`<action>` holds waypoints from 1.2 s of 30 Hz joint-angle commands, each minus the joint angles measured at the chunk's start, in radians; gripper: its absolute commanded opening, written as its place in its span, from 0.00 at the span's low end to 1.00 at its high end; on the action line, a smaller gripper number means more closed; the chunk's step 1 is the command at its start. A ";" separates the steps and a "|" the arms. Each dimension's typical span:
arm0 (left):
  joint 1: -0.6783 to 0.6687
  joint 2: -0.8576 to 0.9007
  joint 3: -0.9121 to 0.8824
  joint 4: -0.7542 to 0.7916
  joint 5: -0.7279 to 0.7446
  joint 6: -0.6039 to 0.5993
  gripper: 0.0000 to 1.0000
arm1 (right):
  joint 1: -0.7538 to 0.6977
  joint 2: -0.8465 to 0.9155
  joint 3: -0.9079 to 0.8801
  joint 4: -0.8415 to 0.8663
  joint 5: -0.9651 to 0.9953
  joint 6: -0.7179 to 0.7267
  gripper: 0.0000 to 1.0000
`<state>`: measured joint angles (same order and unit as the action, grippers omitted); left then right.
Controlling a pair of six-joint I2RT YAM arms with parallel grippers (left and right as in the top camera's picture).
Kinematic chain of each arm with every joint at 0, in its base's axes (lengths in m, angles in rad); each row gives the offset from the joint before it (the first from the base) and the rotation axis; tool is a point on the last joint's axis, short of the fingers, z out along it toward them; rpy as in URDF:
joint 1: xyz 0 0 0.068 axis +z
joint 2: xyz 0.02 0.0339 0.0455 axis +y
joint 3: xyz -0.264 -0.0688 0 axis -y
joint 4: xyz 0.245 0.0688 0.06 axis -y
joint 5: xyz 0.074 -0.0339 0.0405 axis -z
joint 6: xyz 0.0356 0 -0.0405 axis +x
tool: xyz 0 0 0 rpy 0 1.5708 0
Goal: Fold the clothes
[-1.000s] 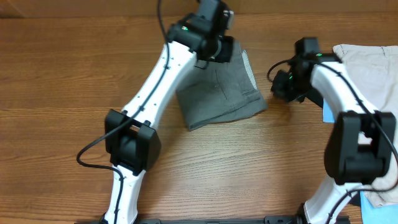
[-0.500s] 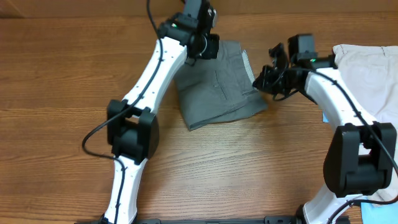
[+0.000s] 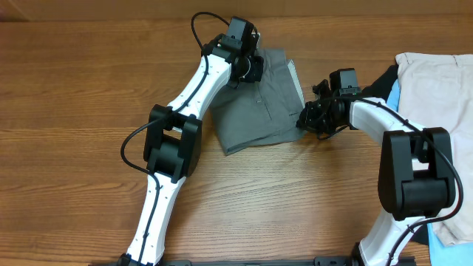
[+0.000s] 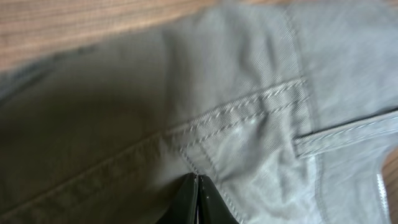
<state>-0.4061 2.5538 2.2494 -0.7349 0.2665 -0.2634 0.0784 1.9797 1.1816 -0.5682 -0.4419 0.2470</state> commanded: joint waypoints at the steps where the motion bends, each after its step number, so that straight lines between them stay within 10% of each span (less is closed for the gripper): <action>1: -0.008 -0.022 0.050 0.006 0.024 -0.014 0.04 | 0.006 0.068 -0.035 0.006 0.074 0.046 0.04; 26: -0.062 0.148 0.154 0.286 0.033 -0.152 0.04 | 0.006 0.067 -0.032 -0.024 0.046 0.068 0.04; 36: -0.056 0.131 0.262 0.377 0.129 -0.141 0.04 | -0.009 -0.064 0.232 -0.355 0.042 0.060 0.12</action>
<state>-0.4698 2.7308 2.4222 -0.3531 0.3367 -0.3946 0.0792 1.9877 1.2972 -0.8898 -0.4210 0.3138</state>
